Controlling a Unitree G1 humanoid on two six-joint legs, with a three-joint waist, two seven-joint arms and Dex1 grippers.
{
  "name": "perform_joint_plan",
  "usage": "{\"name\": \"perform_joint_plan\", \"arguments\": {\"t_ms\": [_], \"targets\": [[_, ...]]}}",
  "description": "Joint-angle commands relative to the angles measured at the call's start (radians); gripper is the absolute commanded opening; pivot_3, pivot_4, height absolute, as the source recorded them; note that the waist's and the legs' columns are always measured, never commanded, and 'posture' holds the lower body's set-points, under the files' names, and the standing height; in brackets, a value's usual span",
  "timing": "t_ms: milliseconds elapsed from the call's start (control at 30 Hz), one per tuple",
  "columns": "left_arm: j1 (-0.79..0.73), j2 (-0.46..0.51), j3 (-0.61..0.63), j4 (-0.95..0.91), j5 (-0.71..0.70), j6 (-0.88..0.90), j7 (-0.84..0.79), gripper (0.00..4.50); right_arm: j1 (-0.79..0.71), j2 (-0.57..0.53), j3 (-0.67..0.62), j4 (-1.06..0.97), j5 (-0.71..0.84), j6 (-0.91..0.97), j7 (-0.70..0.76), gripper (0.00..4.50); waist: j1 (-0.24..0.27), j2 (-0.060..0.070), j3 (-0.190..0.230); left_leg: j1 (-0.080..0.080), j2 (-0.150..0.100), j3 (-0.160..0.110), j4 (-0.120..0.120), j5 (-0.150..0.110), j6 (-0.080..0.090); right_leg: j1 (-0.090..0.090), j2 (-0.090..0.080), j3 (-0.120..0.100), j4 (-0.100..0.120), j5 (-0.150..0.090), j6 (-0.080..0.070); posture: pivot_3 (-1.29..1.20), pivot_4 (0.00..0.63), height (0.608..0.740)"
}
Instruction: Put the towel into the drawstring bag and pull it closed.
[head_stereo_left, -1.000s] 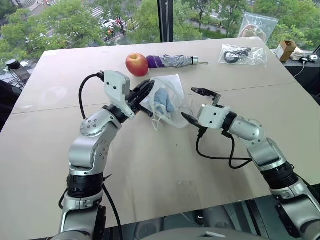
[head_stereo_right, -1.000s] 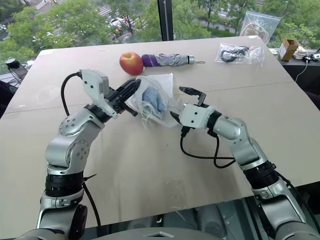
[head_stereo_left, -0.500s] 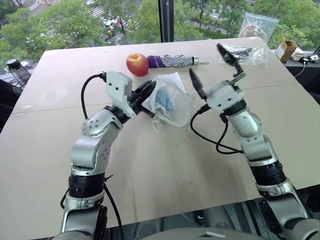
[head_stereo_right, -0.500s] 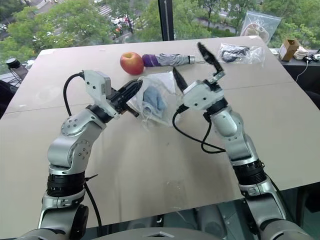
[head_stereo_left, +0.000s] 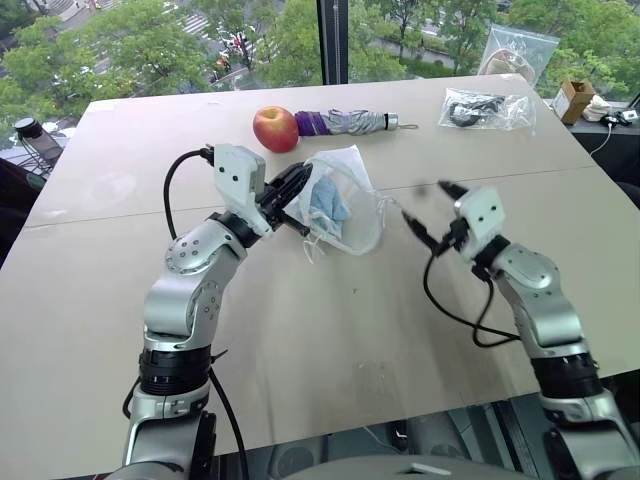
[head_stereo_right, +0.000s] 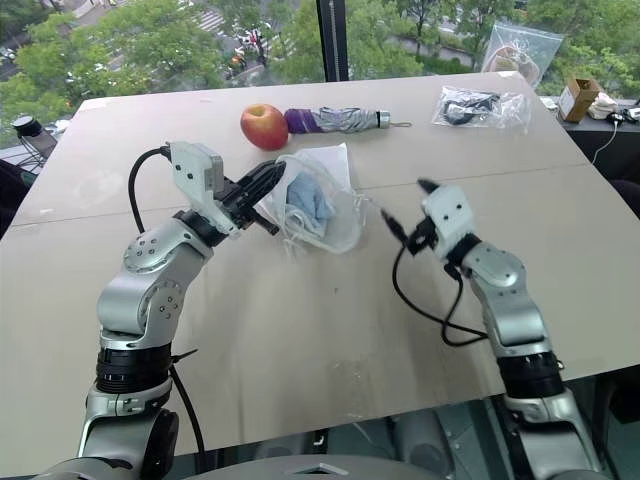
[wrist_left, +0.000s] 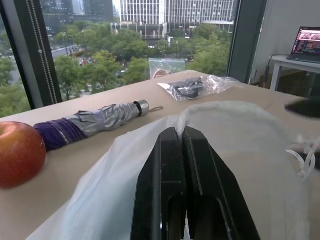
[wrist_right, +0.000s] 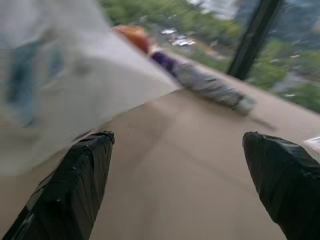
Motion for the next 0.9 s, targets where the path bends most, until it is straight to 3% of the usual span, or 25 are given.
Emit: {"name": "perform_joint_plan", "arguments": {"t_ms": [33,400,433,500,900], "targets": [[-0.006,0.003,0.006,-0.007,0.0,-0.022,-0.005,0.0,-0.004,-0.016,-0.004,-0.108,0.129,0.095,0.095,4.4,-0.005,0.0,0.0,0.001,0.0,0.001,0.0,0.0,0.0,0.0,0.0,0.001,0.0,0.0,0.0,0.0,0.15,0.74],[0.003,0.003,0.005,-0.018,0.008,-0.023,0.0,0.0,-0.091,0.081,-0.018,-0.068,0.193,0.151,0.059,4.4,-0.001,0.0,0.0,0.002,0.001,0.0,0.001,0.0,0.0,0.0,0.002,0.0,0.003,0.0,0.0,0.0,0.15,0.74],[0.003,0.003,0.005,-0.019,0.008,-0.023,0.0,0.0,-0.094,0.088,-0.021,-0.061,0.205,0.161,0.06,3.86,-0.001,0.0,0.0,0.002,0.001,0.0,0.001,0.0,0.0,0.0,0.002,0.0,0.003,0.0,0.0,0.0,0.15,0.74],[0.002,0.003,0.004,-0.019,0.009,-0.024,0.001,0.0,-0.1,0.092,-0.018,-0.042,0.216,0.169,0.073,3.24,0.001,0.0,0.0,0.001,0.001,-0.001,0.001,0.0,0.0,0.0,0.002,0.0,0.003,0.0,0.0,0.0,0.15,0.74],[0.002,0.006,0.007,-0.02,0.014,-0.024,0.002,0.0,-0.154,0.149,-0.062,0.038,0.296,0.18,0.077,3.24,-0.001,0.0,0.0,0.001,0.001,-0.001,0.001,0.0,0.0,0.0,0.002,0.0,0.003,0.0,0.0,0.0,0.15,0.74]]}}
